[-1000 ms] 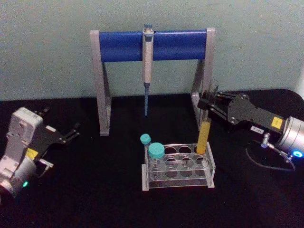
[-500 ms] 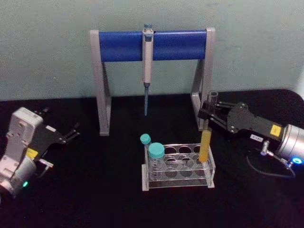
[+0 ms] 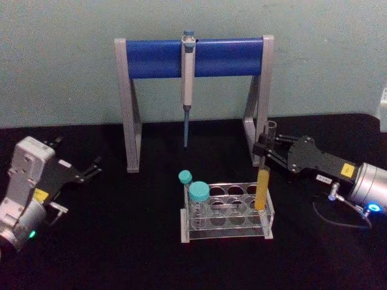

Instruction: Pick up the test tube from the test tube rack, shake it, then place it back into the test tube rack.

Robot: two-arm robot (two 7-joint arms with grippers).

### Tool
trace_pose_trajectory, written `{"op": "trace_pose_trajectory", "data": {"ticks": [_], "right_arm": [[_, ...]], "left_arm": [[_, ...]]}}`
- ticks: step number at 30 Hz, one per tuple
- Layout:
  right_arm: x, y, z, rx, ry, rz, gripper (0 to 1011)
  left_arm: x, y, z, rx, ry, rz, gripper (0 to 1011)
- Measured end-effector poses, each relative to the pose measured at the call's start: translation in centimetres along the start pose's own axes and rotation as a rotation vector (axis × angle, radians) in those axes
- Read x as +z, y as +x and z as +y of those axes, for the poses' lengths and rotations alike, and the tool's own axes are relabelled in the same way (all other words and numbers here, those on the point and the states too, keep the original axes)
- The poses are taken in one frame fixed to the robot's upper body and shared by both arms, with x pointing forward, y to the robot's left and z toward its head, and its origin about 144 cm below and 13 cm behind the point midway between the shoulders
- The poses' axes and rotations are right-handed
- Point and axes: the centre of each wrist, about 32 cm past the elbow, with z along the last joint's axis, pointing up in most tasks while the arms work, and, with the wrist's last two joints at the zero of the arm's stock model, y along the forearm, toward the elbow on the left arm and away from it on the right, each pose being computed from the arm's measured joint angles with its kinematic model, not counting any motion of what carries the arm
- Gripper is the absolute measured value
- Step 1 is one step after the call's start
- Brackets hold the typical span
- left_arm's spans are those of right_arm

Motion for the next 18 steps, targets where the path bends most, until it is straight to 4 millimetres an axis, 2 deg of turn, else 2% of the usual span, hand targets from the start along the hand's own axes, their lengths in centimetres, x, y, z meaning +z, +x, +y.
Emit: {"op": "trace_pose_trajectory", "data": {"ticks": [18], "right_arm": [[-0.94, 0.13, 0.19, -0.026, -0.043, -0.023, 237]], "left_arm": [[0.00, 0.00, 0.00, 0.000, 0.000, 0.000, 1001]]}}
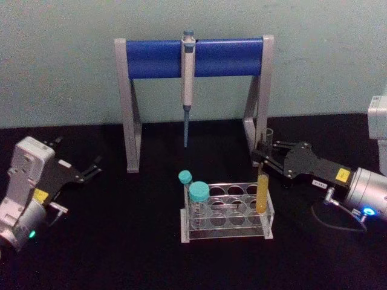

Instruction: Pick up the test tube from the test tube rack, shake it, then place it back into the test tube rack.

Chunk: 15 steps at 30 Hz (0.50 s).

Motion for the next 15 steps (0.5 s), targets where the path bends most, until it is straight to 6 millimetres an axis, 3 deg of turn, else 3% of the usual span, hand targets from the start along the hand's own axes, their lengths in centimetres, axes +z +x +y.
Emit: {"op": "trace_pose_trajectory", "data": {"ticks": [15], "right_arm": [[-0.89, 0.13, 0.16, 0.019, -0.024, 0.009, 237]], "left_arm": [[0.00, 0.00, 0.00, 0.000, 0.000, 0.000, 1001]]}}
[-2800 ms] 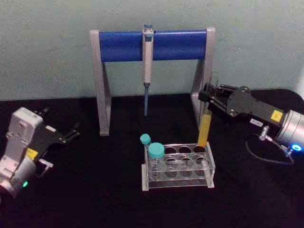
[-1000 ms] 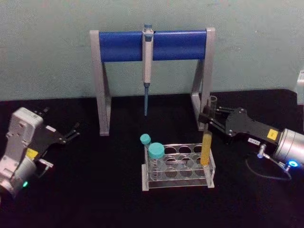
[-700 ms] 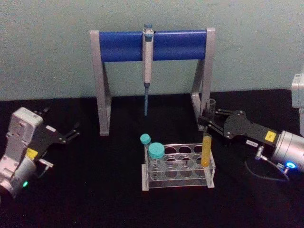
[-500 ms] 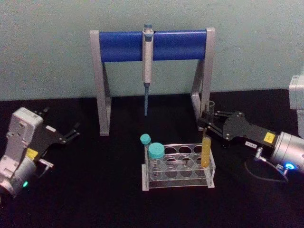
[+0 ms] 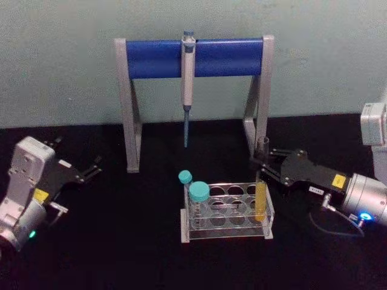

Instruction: Pick up the test tube from the test tube rack, shake it, then place it back into the test tube rack.

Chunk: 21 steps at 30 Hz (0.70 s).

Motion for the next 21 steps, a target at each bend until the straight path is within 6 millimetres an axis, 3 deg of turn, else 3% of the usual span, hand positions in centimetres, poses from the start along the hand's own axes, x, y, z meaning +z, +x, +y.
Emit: {"op": "trace_pose_trajectory", "data": {"ticks": [21], "right_arm": [[-0.93, 0.30, 0.15, 0.020, -0.017, 0.007, 237]], "left_arm": [[0.00, 0.00, 0.00, 0.000, 0.000, 0.000, 1001]]}}
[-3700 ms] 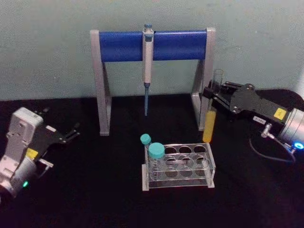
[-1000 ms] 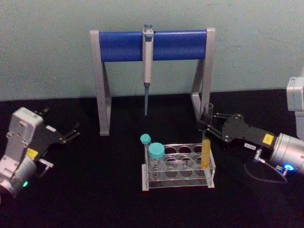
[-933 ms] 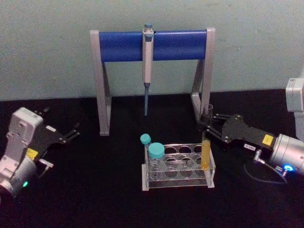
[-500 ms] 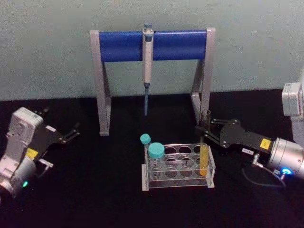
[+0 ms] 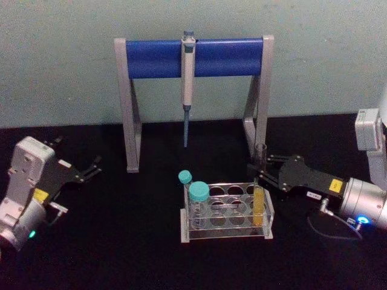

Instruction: Pick up the test tube from the test tube rack, shake it, then place it back into the test tube rack.

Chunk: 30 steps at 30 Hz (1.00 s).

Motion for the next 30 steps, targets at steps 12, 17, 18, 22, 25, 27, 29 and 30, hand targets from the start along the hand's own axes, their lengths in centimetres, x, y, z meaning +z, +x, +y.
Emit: {"op": "trace_pose_trajectory", "data": {"ticks": [12, 17, 18, 22, 25, 27, 29, 30], "right_arm": [[-0.46, 0.20, 0.11, 0.004, -0.027, 0.008, 237], [-0.56, 0.22, 0.08, 0.002, -0.032, 0.011, 237], [-0.58, 0.23, 0.07, 0.001, -0.033, 0.012, 237], [-0.64, 0.22, 0.06, -0.001, -0.035, 0.014, 237], [-0.68, 0.22, 0.04, -0.002, -0.036, 0.016, 237], [-0.71, 0.23, 0.02, -0.003, -0.036, 0.017, 237], [-0.73, 0.23, 0.00, -0.004, -0.037, 0.018, 237], [-0.72, 0.23, 0.00, -0.005, -0.037, 0.019, 237]], "left_arm": [[0.00, 0.00, 0.00, 0.000, 0.000, 0.000, 1002], [0.00, 0.00, 0.00, 0.000, 0.000, 0.000, 1001], [0.00, 0.00, 0.00, 0.000, 0.000, 0.000, 1001], [0.00, 0.00, 0.00, 0.000, 0.000, 0.000, 1001], [0.00, 0.00, 0.00, 0.000, 0.000, 0.000, 1001], [0.00, 0.00, 0.00, 0.000, 0.000, 0.000, 1001], [0.00, 0.00, 0.00, 0.000, 0.000, 0.000, 1001], [0.00, 0.00, 0.00, 0.000, 0.000, 0.000, 1001]]}}
